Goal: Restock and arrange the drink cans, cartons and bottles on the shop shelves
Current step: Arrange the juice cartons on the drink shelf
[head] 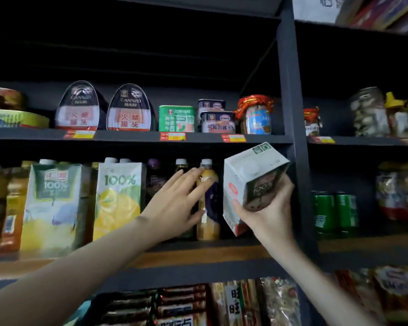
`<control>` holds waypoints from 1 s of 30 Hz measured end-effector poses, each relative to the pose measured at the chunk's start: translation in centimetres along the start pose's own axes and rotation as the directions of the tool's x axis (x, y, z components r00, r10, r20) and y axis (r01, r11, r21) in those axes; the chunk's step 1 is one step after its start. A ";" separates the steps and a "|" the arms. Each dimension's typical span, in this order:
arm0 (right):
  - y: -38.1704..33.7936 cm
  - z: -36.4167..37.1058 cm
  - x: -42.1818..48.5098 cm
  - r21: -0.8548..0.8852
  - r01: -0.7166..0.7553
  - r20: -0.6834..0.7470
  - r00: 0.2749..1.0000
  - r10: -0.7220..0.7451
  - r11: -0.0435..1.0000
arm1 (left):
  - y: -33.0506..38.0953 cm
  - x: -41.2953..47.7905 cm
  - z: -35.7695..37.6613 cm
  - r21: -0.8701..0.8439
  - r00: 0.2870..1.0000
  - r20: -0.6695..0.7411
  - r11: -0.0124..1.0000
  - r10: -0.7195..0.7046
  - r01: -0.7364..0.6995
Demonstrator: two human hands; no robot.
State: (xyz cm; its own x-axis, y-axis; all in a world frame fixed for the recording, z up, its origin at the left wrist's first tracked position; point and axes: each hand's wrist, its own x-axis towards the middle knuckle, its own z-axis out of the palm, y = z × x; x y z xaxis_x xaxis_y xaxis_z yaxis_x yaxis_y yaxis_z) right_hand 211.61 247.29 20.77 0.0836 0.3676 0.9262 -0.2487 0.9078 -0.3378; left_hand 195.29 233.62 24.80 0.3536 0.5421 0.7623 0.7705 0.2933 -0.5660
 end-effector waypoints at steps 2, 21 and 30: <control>1.3 1.1 0.4 -0.051 -0.050 0.004 0.999 0.050 0.997 | -0.2 0.7 2.0 0.014 0.999 0.048 1.000 -0.006 0.006; 11.8 8.6 8.5 -0.466 -0.517 0.096 0.777 0.622 0.717 | -1.7 2.9 10.7 0.199 0.946 0.322 0.976 0.026 -0.094; 10.6 6.6 6.6 -0.770 -0.005 0.470 0.671 0.573 0.637 | -2.0 3.0 11.1 0.206 0.948 0.306 0.967 0.083 -0.151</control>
State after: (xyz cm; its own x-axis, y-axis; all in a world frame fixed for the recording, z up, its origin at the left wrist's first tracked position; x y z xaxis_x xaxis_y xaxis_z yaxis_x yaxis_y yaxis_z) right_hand 203.13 258.02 24.37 -0.5400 0.6720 0.5068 0.5845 0.7326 -0.3487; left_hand 188.97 243.40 24.78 0.2374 0.7794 0.5799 0.5818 0.3639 -0.7274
